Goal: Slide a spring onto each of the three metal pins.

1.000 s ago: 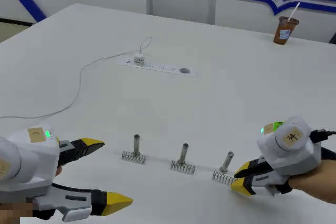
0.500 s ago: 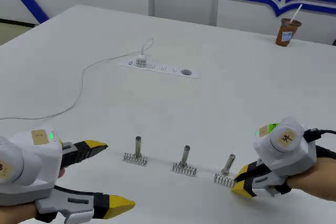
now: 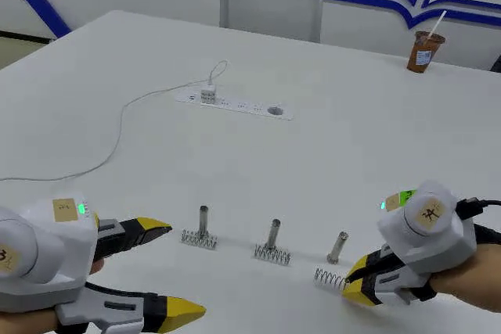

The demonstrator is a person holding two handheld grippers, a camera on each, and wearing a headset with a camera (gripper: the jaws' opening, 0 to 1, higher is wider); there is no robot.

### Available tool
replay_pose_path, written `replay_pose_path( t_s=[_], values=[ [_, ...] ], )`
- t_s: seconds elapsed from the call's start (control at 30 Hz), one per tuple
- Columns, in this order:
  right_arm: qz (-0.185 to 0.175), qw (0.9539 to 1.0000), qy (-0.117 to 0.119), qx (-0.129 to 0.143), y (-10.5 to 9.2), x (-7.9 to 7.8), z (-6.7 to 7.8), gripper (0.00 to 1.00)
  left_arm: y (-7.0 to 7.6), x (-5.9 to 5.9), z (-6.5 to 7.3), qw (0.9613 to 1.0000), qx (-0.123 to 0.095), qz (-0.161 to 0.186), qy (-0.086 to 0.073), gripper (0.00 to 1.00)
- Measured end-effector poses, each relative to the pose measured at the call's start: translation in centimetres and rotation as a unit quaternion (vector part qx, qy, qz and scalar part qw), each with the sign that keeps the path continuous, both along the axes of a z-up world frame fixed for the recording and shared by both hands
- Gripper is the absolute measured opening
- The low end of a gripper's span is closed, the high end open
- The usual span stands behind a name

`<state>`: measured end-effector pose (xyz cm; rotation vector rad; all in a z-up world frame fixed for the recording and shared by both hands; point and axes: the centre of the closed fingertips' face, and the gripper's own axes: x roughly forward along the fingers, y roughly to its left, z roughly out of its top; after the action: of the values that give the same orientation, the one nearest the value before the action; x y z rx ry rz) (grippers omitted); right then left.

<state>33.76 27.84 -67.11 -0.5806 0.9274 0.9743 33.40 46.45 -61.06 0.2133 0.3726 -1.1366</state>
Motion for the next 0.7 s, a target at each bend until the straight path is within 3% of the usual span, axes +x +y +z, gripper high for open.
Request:
replay_pose_path(
  t_s=[0.7],
  values=[
    [0.059,0.998,-0.006,0.024,4.8,-1.5,3.9,0.11,-4.2,-1.6,0.5,0.9953,-0.003,-0.097,-0.006,0.49]
  ],
)
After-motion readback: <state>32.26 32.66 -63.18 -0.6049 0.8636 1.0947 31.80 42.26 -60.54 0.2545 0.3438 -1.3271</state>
